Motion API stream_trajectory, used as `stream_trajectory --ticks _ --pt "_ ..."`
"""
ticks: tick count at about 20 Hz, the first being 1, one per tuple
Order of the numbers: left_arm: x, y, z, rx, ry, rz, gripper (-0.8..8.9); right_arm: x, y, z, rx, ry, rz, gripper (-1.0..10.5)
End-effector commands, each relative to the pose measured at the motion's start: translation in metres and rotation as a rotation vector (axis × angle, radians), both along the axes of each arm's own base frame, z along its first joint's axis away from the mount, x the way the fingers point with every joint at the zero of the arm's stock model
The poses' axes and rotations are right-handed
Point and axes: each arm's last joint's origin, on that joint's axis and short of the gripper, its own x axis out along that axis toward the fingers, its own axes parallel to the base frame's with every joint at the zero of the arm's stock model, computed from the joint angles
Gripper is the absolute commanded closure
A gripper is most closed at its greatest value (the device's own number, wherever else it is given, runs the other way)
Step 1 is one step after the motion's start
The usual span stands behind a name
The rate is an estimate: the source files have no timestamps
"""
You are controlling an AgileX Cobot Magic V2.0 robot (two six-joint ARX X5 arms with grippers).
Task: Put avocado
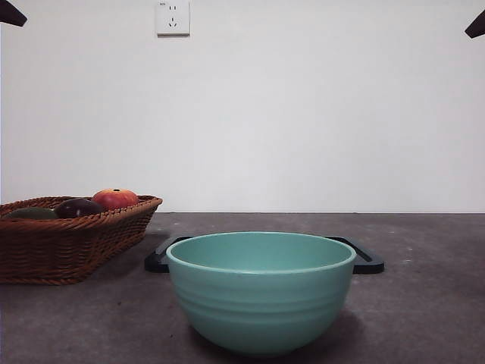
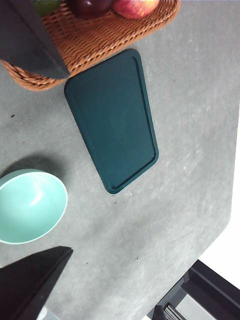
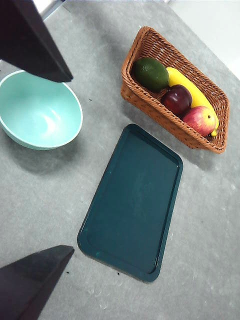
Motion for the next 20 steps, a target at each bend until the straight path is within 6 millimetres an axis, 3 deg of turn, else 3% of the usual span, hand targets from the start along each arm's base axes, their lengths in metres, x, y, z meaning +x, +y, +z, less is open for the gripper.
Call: stream_trajectory --ticks 1,5,8,12,20 --pt "-0.001 -0.001 0.007 -0.012 -0.024 -0.008 2.52 0.0 0.001 0.006 0.0 -0.029 0.009 4.2" --pt "0.002 0.0 0.0 0.009 0.057 0.046 2.6 0.001 0.001 0.008 0.009 -0.05 0.011 4.2" --pt "0.012 0.001 -0.014 0.115 0.166 0.182 2.6 0.002 0.002 0.009 0.016 -0.069 0.011 4.2" --pt "0.041 -0.005 -0.037 0.241 0.334 0.32 2.6 0.002 0.002 0.009 0.018 -0.069 0.013 4.2" --pt "0.122 -0.015 -0.077 0.454 0.534 0.402 2.6 0.002 0.002 0.009 0.019 -0.068 0.013 4.2"
